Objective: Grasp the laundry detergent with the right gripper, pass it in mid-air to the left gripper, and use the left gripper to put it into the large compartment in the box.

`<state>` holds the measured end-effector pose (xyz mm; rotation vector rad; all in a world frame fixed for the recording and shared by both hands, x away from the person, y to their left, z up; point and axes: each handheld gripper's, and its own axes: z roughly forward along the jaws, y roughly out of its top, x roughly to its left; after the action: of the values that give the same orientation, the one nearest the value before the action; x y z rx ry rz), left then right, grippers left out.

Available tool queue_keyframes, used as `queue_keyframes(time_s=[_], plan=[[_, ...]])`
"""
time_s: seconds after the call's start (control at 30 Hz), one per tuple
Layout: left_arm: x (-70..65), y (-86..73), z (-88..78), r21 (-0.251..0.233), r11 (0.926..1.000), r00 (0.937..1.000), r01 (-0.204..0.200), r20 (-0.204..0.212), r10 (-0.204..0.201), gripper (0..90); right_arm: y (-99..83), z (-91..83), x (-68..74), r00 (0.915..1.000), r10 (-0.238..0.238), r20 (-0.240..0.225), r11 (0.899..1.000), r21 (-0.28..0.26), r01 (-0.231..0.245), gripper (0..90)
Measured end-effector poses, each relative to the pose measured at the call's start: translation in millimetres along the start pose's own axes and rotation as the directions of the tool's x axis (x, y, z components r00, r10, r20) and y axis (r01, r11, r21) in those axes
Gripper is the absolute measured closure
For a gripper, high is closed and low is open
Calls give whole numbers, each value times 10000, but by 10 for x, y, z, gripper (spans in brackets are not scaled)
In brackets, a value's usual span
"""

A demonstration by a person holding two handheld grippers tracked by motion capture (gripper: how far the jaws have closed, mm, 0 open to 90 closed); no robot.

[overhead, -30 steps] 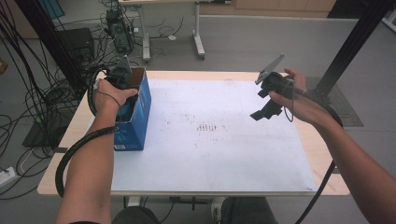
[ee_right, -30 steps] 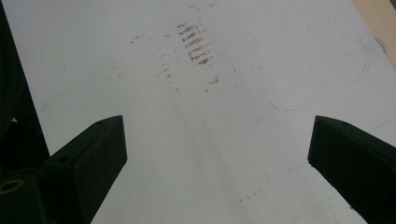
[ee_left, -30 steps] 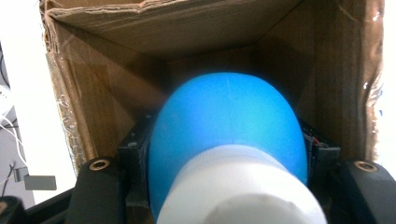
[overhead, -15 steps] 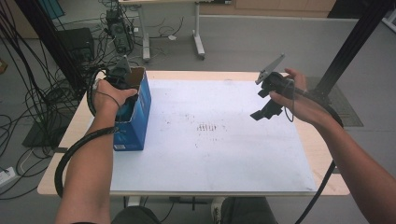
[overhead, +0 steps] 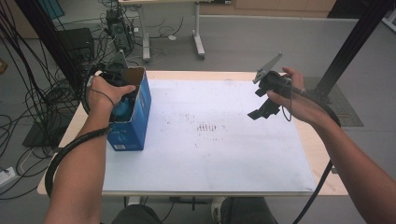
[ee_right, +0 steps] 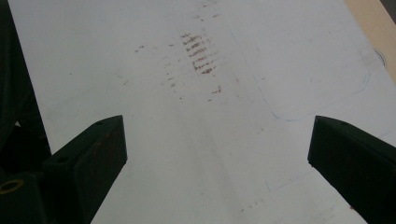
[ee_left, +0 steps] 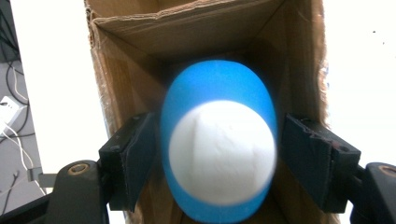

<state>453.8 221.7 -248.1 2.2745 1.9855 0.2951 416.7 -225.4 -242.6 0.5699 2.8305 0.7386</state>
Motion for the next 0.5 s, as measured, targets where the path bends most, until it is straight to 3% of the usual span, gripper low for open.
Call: queue_keyframes(time_s=[0.3, 0.5], plan=[[-73, -55, -257, -278, 9990, 9993, -363, -58, 361, 239, -14, -12, -7, 10000, 50, -15, 10000, -65, -50, 44], [-166, -111, -514, -788, 9939, 9970, -771, -140, 762, 199, -26, -19, -30, 9999, 101, 1, 9999, -39, -101, 45]])
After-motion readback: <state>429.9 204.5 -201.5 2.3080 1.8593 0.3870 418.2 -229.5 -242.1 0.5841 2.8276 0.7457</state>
